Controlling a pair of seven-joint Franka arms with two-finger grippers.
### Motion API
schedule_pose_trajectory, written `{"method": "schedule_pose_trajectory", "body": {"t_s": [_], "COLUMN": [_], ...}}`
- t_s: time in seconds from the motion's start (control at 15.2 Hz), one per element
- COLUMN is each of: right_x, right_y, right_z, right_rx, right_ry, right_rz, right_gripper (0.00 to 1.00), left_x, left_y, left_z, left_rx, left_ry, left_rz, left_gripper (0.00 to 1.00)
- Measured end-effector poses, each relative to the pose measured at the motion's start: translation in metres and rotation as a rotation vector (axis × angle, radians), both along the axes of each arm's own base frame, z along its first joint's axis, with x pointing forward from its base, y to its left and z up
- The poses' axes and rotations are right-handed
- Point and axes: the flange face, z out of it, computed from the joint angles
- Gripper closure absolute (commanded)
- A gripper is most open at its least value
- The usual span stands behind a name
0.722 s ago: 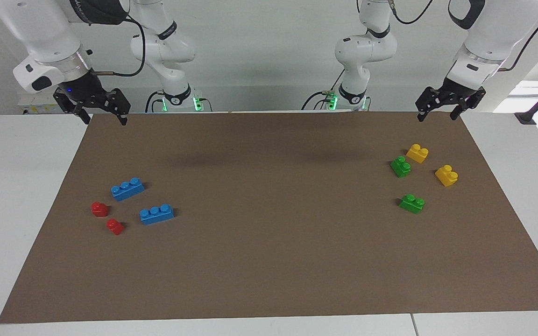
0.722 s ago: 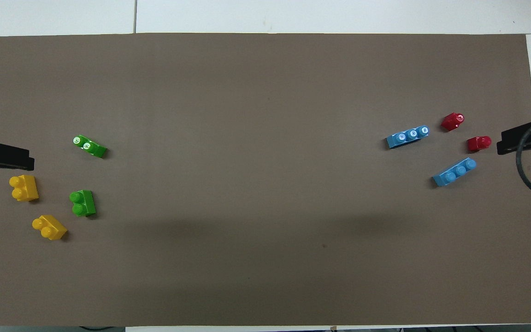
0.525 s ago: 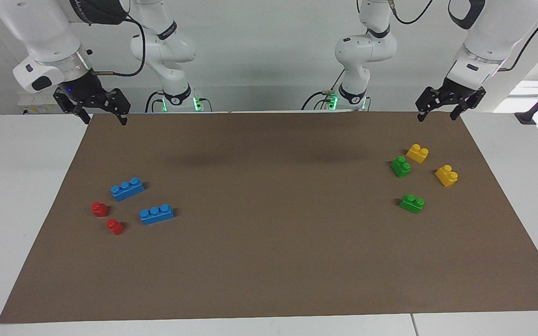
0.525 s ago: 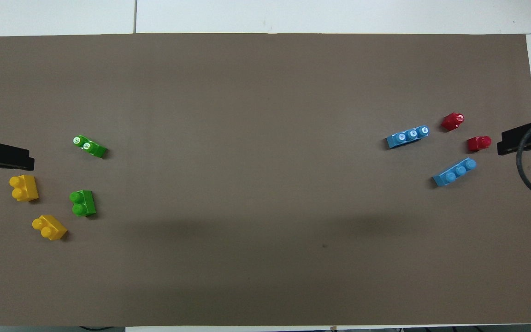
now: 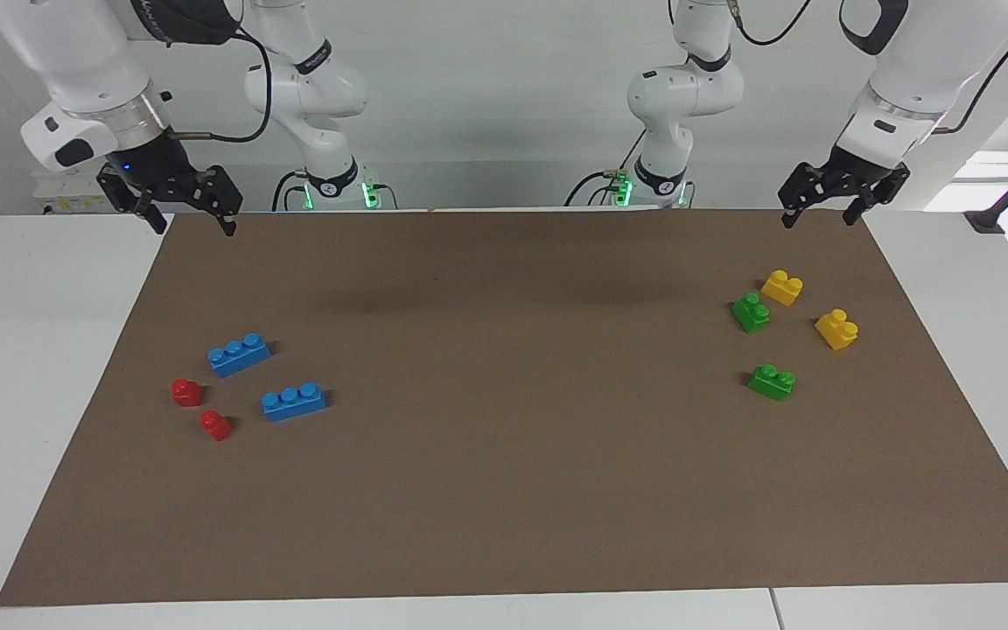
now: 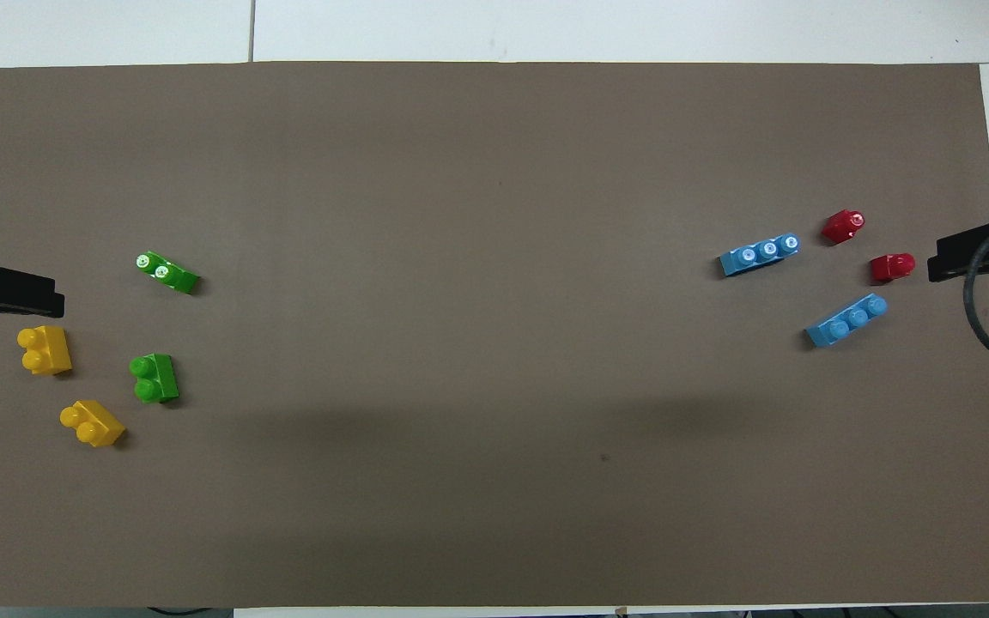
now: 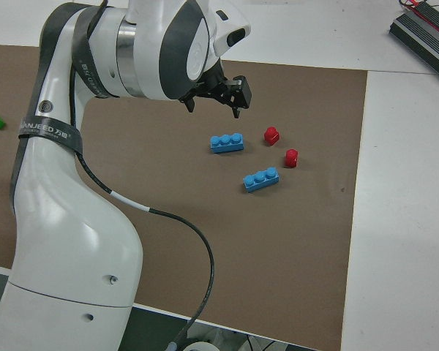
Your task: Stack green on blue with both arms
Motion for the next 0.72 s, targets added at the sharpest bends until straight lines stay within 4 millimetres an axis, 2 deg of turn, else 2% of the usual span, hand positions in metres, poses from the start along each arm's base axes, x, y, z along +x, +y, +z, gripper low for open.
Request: {"method": "schedule_pose_trajectory", "body": {"t_s": [0.13,0.39,0.53,0.72], "right_x": [0.004,0.009,0.010,0.018], "right_y": [-0.001,-0.001,0.005,0.010], "right_z": [0.002,-0.003,-0.016,-0.033], "right_rx": [0.000,0.012,0.047,0.113], "right_ry": [-0.033,-0.069,-0.043,-0.007], "right_rz": [-0.051,-0.392,-0.596,-0.846], "right_gripper": [0.04,0.03,0.03,0.04], "left_x": [0.000,-0.001,-0.002,-0.005], "left_y": [0.000,0.006,0.008,0.008], "left_z": [0.001,-0.001,-0.008,-0.030], "left_rx": [0.000,0.000,0.001,0.000], "left_ry": [-0.001,0.002,-0.010,-0.040], "left_rz": [0.000,0.043,0.139,0.340], "left_gripper": [0.00,0.00,0.00,0.00]}}
